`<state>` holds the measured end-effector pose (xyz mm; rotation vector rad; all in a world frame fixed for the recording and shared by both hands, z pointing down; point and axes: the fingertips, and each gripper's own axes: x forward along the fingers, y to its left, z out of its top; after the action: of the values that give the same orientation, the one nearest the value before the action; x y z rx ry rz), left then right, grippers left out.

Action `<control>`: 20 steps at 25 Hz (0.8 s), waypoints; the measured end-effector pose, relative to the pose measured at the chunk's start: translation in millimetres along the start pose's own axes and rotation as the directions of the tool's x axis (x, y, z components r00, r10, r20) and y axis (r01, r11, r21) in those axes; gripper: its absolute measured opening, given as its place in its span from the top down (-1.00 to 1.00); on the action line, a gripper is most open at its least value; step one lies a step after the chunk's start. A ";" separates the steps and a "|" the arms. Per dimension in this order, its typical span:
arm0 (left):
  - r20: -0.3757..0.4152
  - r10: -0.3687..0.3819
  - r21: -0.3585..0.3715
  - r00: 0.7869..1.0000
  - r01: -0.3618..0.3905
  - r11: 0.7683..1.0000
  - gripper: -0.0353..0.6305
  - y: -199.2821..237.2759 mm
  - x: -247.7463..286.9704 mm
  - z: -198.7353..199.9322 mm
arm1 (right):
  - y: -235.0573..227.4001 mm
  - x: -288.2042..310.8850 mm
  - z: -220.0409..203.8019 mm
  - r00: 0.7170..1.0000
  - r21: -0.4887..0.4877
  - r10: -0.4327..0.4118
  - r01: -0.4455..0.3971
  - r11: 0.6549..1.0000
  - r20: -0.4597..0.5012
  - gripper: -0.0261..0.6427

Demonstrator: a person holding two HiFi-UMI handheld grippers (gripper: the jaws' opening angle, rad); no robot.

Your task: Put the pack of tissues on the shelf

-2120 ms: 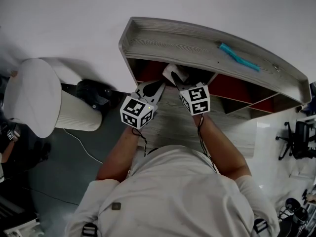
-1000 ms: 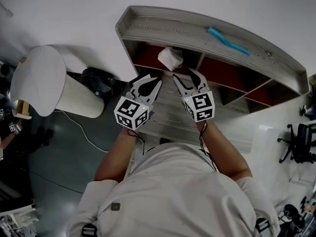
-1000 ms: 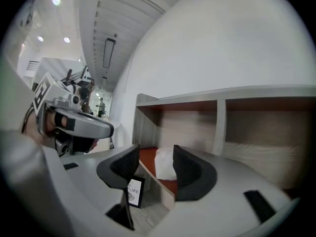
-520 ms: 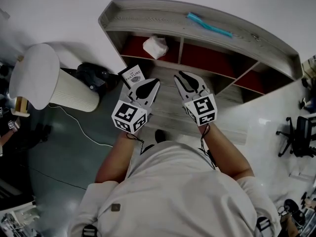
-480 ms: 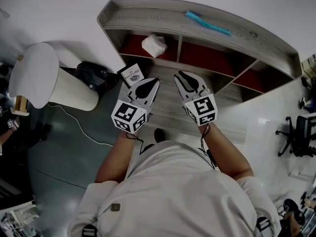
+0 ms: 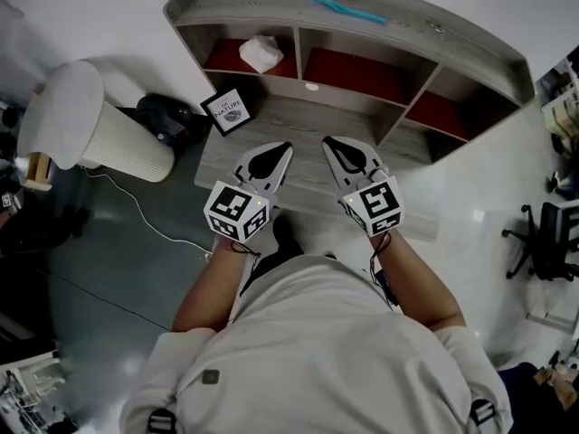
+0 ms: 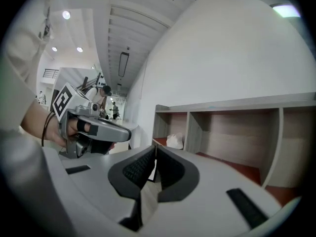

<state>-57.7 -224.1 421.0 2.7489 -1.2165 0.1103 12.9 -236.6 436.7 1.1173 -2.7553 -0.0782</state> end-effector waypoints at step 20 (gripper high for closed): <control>-0.062 0.052 -0.001 0.997 -0.052 0.999 0.85 -118.7 -93.8 -45.5 | 82.3 -122.6 -9.0 0.986 0.028 0.165 -0.166 0.986 0.035 0.86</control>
<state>-33.4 -69.7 443.8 2.6908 -1.2713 0.1968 44.5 -92.1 438.2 0.8974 -2.8749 -0.0334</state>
